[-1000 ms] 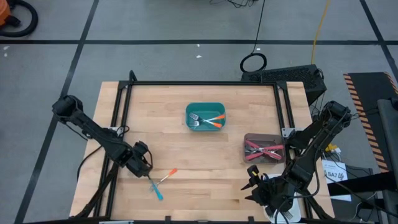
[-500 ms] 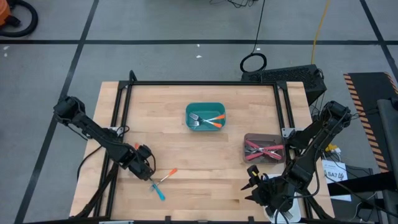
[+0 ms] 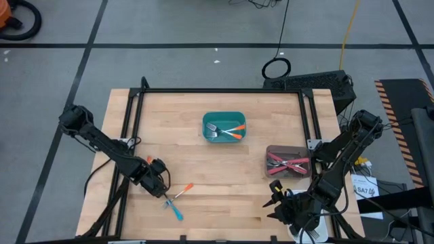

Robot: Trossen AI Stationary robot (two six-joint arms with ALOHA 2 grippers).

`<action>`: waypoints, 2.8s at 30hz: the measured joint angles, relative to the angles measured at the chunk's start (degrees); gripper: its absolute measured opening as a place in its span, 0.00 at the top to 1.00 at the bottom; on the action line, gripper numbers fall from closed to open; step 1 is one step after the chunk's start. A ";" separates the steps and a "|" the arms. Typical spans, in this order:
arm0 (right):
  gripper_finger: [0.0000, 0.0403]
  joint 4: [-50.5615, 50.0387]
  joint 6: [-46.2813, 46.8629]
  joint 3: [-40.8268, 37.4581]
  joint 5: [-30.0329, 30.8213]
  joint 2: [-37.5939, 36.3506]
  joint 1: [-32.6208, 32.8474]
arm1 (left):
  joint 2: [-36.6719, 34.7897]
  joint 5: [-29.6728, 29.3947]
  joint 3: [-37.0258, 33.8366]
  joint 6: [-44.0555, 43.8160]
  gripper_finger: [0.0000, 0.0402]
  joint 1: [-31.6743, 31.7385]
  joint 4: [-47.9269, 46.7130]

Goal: Sort silverware by color (type)
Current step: Put the blue fork into the white bin

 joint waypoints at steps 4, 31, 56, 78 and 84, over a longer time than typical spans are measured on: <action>0.60 0.07 -0.07 0.00 0.00 0.00 0.00 | 0.81 -1.38 0.11 1.20 0.98 -0.17 0.98; 0.60 1.62 -0.02 0.04 3.06 0.00 -0.44 | 1.09 -33.47 24.06 11.87 1.00 -6.72 -11.68; 0.38 20.81 5.78 -2.49 25.29 13.45 -9.34 | 8.55 -54.15 24.06 25.80 1.00 -6.75 7.96; 0.40 28.52 1.49 -2.51 19.02 23.36 -16.80 | 11.91 -58.44 24.06 34.72 1.00 -4.70 20.05; 0.58 28.52 0.84 -2.51 18.99 23.39 -16.94 | 12.02 -58.45 24.06 34.63 1.00 -4.70 20.11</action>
